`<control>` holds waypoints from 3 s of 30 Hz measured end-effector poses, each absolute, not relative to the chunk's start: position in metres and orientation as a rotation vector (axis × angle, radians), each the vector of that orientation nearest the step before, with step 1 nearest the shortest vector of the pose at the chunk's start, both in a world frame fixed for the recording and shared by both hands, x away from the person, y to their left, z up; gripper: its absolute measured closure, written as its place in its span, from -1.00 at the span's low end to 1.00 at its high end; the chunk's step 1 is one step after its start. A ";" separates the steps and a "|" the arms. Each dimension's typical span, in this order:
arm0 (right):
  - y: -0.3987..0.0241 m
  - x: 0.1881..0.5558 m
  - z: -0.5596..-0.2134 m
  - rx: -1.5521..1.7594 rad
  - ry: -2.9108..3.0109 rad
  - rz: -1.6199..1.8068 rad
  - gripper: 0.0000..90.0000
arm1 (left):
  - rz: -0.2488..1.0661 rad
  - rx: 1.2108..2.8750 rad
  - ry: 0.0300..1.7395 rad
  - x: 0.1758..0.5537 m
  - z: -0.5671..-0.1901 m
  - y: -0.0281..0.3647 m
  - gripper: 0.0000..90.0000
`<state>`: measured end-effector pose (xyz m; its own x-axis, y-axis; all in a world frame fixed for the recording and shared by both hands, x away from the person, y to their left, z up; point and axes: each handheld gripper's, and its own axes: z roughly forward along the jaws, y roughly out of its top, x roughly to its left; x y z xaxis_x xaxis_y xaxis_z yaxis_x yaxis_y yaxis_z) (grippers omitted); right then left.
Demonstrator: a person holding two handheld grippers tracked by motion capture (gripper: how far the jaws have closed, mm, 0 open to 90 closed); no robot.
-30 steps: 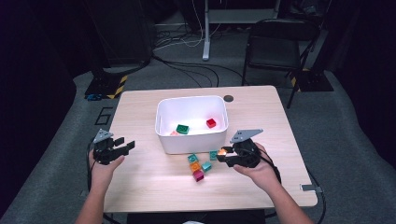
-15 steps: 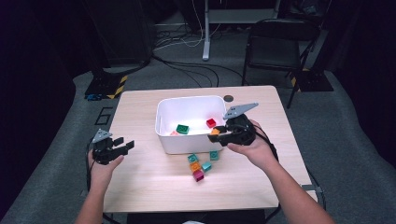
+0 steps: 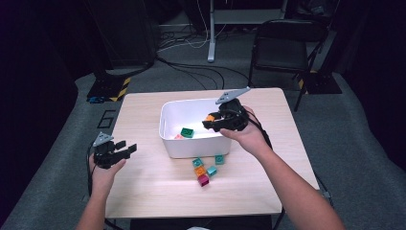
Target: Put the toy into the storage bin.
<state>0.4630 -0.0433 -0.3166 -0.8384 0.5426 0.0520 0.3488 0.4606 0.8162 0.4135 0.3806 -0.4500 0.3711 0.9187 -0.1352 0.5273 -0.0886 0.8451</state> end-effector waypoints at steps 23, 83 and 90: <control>0.007 0.530 -0.338 0.816 2.505 1.254 0.28 | 0.545 1.755 1.280 0.414 -0.449 0.383 -0.05; -0.029 0.432 -0.360 0.793 2.392 1.369 0.14 | 0.554 1.757 1.288 0.415 -0.452 0.382 -0.05; -0.040 0.413 -0.385 0.814 2.367 1.356 0.15 | 0.550 1.759 1.292 0.414 -0.452 0.382 -0.05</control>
<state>0.4127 -0.0401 -0.3855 -0.7969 0.6036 0.0249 0.3269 0.3962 0.8580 0.4144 0.3818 -0.4525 0.3661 0.9207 -0.1351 0.5408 -0.0924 0.8360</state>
